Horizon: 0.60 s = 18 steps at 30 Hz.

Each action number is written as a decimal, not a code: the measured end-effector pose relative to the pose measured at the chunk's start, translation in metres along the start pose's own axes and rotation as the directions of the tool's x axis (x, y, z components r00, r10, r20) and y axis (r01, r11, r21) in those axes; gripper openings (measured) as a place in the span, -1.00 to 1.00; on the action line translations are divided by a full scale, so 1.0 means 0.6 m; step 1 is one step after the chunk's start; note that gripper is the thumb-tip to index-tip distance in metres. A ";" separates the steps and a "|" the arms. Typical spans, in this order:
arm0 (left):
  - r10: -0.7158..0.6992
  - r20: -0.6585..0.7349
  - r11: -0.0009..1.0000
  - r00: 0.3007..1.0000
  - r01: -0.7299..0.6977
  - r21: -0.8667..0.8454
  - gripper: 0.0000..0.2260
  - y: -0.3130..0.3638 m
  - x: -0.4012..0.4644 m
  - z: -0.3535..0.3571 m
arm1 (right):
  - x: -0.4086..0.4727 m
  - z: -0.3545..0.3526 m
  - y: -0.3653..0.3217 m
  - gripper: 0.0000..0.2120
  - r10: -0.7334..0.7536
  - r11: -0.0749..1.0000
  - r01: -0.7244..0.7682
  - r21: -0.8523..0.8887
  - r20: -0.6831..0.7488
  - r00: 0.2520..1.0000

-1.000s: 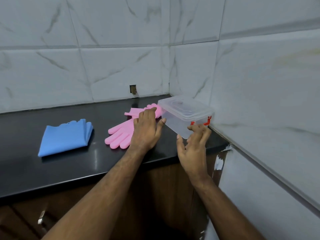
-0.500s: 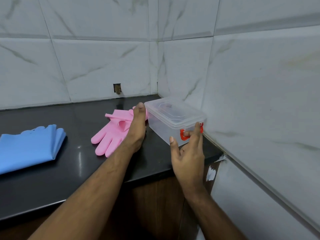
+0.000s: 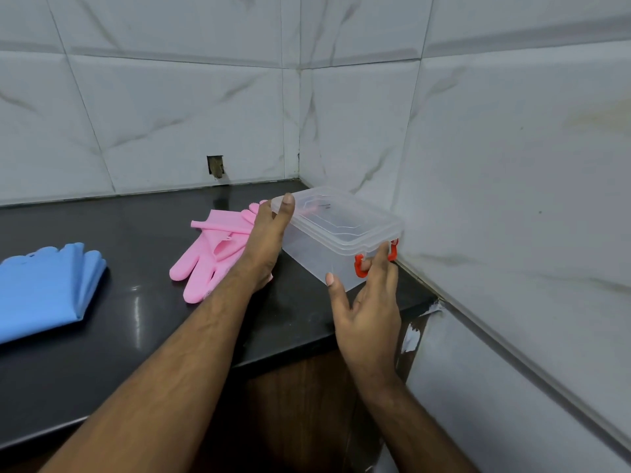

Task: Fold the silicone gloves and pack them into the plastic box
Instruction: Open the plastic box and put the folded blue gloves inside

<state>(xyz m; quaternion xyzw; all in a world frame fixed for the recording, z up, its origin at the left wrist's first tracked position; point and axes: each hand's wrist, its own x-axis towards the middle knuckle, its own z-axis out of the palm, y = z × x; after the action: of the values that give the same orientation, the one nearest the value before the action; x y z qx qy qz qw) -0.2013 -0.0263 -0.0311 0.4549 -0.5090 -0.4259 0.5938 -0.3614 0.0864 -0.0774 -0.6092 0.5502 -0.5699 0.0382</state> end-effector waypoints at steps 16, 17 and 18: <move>0.045 -0.142 0.996 0.989 -0.056 -0.076 -0.54 -0.005 0.003 -0.001 | 0.001 0.008 0.004 -0.25 -0.129 0.991 0.128 -0.032 -0.004 0.992; 0.065 -0.176 0.993 0.982 -0.080 -0.083 -0.58 -0.004 0.003 -0.001 | 0.001 0.009 0.006 -0.26 -0.146 0.989 0.146 -0.036 -0.012 0.989; 0.086 -0.212 0.990 0.973 -0.108 -0.092 -0.62 -0.003 0.004 -0.002 | 0.002 0.010 0.009 -0.27 -0.163 0.986 0.162 -0.036 -0.023 0.986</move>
<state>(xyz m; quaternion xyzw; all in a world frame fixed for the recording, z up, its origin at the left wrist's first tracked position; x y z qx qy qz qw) -0.2000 -0.0288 -0.0326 0.4401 -0.4432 -0.3724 0.6865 -0.3607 0.0799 -0.0825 -0.6452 0.5086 -0.5695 -0.0259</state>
